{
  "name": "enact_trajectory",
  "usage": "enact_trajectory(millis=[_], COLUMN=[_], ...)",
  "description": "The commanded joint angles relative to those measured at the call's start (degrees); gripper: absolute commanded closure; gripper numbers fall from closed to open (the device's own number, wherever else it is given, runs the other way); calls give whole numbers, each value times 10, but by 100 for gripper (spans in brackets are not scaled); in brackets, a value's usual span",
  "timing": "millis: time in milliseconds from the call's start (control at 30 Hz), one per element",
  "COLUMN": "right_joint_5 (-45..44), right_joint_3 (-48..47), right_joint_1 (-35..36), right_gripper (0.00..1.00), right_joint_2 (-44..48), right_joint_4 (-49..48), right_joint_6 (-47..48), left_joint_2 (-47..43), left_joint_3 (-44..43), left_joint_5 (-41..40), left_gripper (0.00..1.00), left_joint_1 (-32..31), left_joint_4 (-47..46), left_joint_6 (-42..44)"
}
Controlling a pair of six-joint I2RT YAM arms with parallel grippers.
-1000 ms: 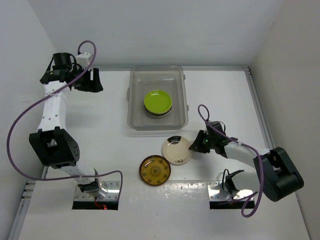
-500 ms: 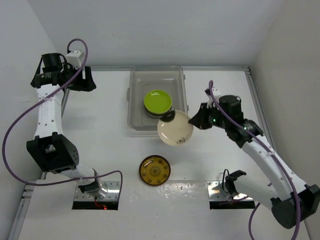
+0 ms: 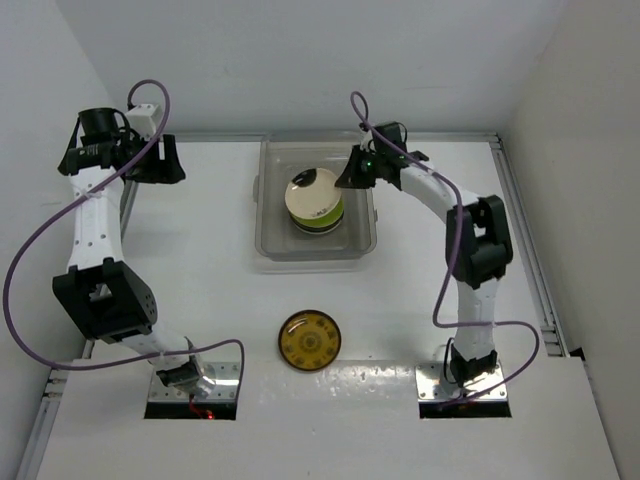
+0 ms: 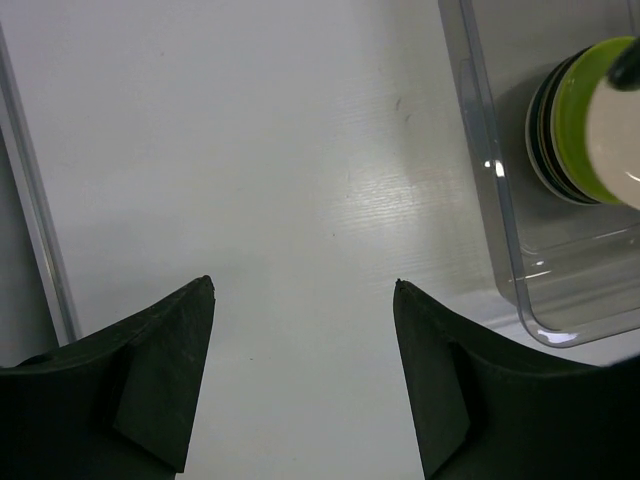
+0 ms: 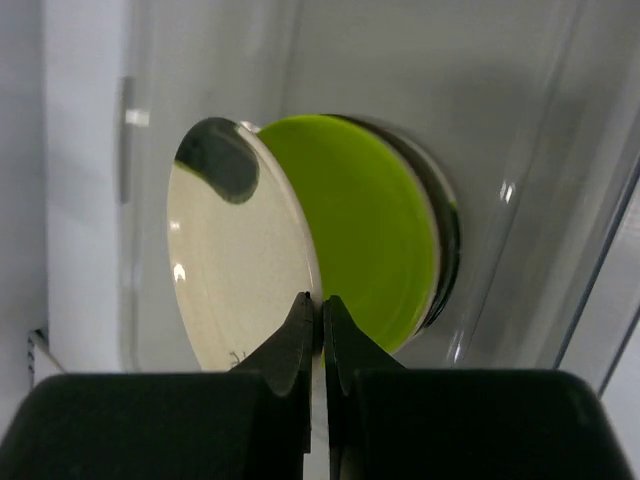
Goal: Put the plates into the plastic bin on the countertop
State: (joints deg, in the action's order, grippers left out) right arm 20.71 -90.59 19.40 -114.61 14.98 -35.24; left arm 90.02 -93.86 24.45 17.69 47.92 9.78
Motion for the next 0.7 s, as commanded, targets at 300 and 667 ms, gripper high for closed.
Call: enact_trajectory(millis=[300, 667], right_joint_5=[-21, -158], right_joint_3=[-69, 264], right_joint_1=[11, 156], right_gripper=[22, 46], right_joint_2=[-28, 293], right_joint_4=[45, 97], right_joint_6=[51, 132], left_joint_2=[13, -19], left_joint_3=[-8, 11], left_joint_5=[10, 44], left_gripper=[26, 26], left_joint_1=[23, 23], left_joint_4=[-11, -11], left_joint_6=[0, 5])
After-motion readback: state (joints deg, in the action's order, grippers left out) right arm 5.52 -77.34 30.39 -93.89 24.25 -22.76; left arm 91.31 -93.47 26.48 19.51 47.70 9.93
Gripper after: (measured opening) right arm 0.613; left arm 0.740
